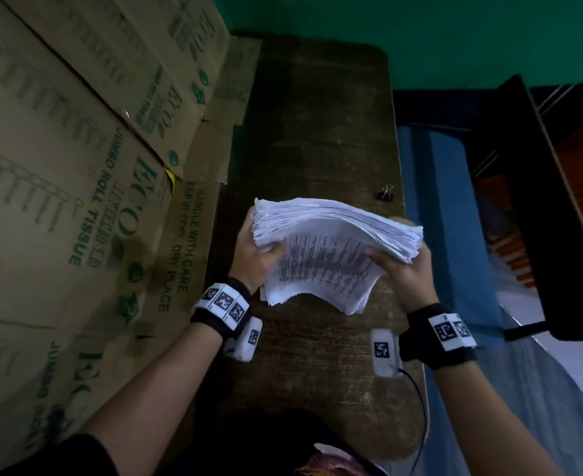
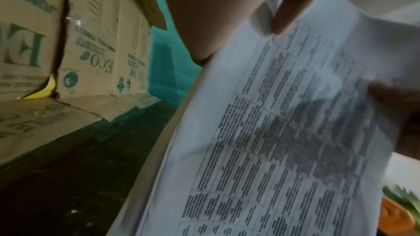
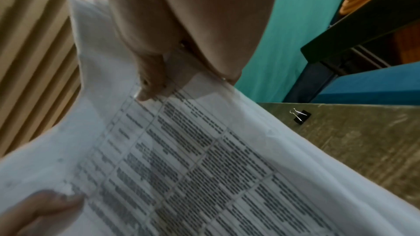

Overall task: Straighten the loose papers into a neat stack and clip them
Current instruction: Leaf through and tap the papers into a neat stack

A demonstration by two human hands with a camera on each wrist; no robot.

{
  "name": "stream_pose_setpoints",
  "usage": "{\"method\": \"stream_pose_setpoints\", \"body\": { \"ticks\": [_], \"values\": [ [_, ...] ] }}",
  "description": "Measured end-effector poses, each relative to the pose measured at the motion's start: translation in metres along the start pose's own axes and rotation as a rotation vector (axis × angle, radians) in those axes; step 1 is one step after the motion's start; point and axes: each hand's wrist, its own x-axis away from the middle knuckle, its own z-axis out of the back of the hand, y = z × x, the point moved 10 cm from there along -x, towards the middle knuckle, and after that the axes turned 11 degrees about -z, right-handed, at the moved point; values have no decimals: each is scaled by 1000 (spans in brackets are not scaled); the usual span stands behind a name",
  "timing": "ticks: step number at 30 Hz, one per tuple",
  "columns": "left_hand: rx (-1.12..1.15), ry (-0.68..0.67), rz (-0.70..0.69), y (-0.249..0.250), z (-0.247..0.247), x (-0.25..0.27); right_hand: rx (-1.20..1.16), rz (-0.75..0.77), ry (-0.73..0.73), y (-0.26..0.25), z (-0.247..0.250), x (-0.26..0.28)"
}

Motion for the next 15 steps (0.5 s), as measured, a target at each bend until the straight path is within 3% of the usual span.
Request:
{"method": "stream_pose_setpoints", "body": {
  "ticks": [3, 6, 9, 15],
  "values": [
    [-69, 34, 46, -9, -1, 2, 22, -7, 57, 1, 1, -1],
    [-133, 77, 1, -6, 1, 5, 58, 7, 96, 2, 5, 1],
    [-229, 52, -4, -15, -6, 14, 65, -111, 44, 33, -4, 2],
    [-152, 3, 238, -43, -19, -10, -22, -204, 175, 39, 15, -19]
  ]
}}
